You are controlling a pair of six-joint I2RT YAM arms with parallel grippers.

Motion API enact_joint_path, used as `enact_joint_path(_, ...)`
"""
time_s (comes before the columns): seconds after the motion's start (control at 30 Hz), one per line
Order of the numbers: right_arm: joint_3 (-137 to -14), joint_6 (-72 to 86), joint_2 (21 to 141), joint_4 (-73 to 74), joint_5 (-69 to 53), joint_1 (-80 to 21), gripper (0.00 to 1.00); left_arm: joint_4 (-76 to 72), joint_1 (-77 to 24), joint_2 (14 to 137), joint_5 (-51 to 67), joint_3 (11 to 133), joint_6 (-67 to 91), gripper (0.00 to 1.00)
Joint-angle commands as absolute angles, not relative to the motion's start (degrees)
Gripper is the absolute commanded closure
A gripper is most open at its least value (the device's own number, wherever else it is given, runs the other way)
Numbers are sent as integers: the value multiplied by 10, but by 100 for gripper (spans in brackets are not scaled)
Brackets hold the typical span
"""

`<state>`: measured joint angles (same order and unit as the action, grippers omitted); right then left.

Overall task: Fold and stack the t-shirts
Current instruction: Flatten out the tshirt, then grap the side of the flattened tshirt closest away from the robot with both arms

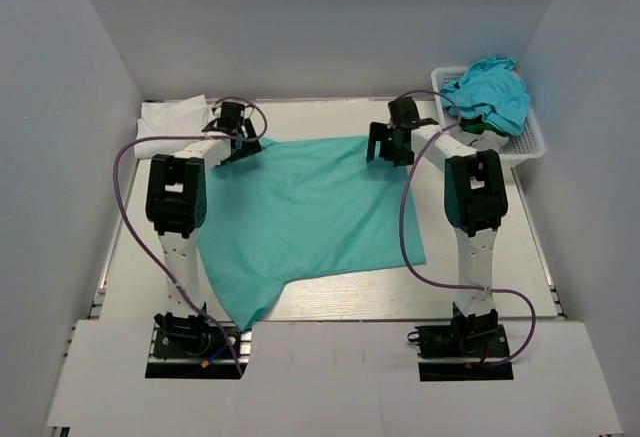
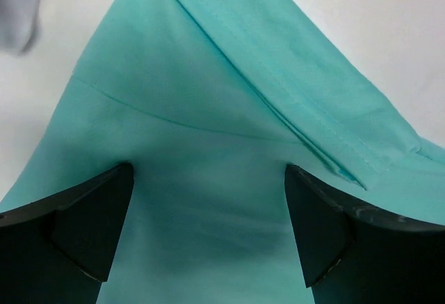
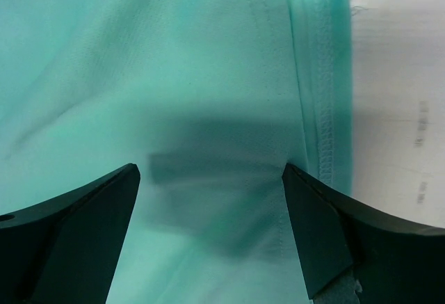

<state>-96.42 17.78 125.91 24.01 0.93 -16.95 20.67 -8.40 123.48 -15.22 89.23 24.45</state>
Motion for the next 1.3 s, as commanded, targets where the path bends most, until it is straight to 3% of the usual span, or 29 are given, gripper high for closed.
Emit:
enact_joint_path(0.0,-975,214,1299,298,22,-127,10,227,-82,1287,-107,970,235,0)
enact_joint_path(0.3,-1178,136,1421,346,-33,-103,10,250,-82,1481,-8,1253,229,0)
enact_joint_path(0.43,-1246,92,1428,338,-33,-108,10,200,-82,1479,8,1288,224,0)
enact_joint_path(0.67,-1228,24,1305,291,-53,-126,10,171,-82,1399,53,1310,186,0)
enact_joint_path(0.77,-1165,4,1237,284,-52,-139,10,197,-82,1315,53,1257,180,0)
enact_joint_path(0.97,-937,77,1073,216,-33,-144,10,250,-95,1066,41,996,186,0)
enact_joint_path(1.0,-837,112,1006,178,-24,-143,10,237,-100,997,76,863,216,0)
enact_joint_path(1.27,-730,141,915,177,-3,-143,10,148,-112,803,355,535,304,0)
